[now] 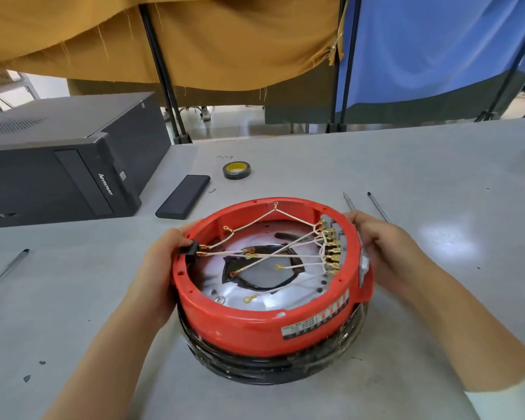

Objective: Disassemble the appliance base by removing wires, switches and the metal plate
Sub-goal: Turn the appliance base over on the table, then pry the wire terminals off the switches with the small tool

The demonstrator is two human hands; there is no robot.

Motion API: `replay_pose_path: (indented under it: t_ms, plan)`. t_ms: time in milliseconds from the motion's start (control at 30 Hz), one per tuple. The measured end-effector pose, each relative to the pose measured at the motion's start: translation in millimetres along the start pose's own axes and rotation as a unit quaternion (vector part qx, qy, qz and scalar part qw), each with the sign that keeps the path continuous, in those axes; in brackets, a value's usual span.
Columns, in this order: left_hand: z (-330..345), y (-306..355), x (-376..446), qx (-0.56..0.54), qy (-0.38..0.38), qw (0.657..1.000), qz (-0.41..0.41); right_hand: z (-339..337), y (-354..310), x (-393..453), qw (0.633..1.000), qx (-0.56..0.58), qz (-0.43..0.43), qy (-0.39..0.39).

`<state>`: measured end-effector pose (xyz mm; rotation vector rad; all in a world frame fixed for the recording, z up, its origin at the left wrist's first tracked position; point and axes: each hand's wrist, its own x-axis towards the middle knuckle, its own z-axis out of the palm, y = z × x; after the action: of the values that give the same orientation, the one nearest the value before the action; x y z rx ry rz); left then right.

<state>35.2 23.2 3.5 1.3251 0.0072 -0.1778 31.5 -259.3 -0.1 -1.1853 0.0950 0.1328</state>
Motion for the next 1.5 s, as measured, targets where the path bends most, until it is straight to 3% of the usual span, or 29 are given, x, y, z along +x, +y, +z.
replay_pose_path:
  t_ms: [100,233,333,433,500,567,633,667,700,767,833,933,1033,1100,1167,1300,1367,1433,1500]
  plan:
    - [0,-1,3,0.006,0.014,1.0,0.0,1,1,1,1.0,0.006,0.008,-0.022]
    - [4,-5,4,0.031,0.02,0.999,0.013,1,8,6,0.995,-0.1,0.004,0.007]
    - [3,3,18,0.141,0.043,0.989,-0.013,-6,9,10,0.968,-0.247,-0.033,0.037]
    - [-4,10,24,0.253,0.102,0.962,0.028,-11,-1,18,0.963,-0.266,-0.025,-0.033]
    - [-2,18,22,0.341,0.076,0.933,0.085,-10,-13,26,0.953,-0.288,-0.014,-0.089]
    - [7,26,28,0.39,0.016,0.918,0.075,-9,-24,34,0.949,-0.292,0.012,-0.121]
    - [18,29,33,0.399,-0.046,0.915,0.045,-11,-34,44,0.947,-0.31,0.022,-0.083]
    - [22,29,35,0.399,-0.065,0.914,0.037,-14,-37,51,0.941,-0.336,0.007,-0.025]
    - [23,27,36,0.389,-0.076,0.917,0.033,-20,-39,59,0.924,-0.378,-0.021,0.052]
    - [21,22,30,0.348,-0.072,0.934,0.023,-33,-37,72,0.825,-0.536,-0.068,0.164]
    - [17,20,26,0.322,-0.046,0.946,0.017,-39,-31,78,0.733,-0.656,-0.043,0.173]
    - [13,17,18,0.313,-0.002,0.95,0.022,-42,-20,81,0.696,-0.695,-0.031,0.176]
    - [15,14,9,0.307,0.036,0.95,0.033,-35,-22,76,0.71,-0.674,-0.033,0.2]
    - [16,11,2,0.306,0.064,0.949,0.041,-32,-27,70,0.757,-0.621,-0.075,0.189]
    - [18,8,-6,0.328,0.096,0.938,0.05,-24,-35,56,0.799,-0.565,-0.136,0.154]
    - [20,9,-18,0.461,0.115,0.879,0.045,0,-49,18,0.832,-0.51,-0.208,0.057]
    - [23,18,-19,0.477,0.113,0.868,0.074,12,-51,3,0.848,-0.488,-0.207,0.012]
    - [30,32,-15,0.45,0.094,0.875,0.149,23,-53,-7,0.859,-0.472,-0.199,-0.018]
    - [40,47,-8,0.386,0.041,0.904,0.178,34,-53,-13,0.86,-0.468,-0.198,-0.038]
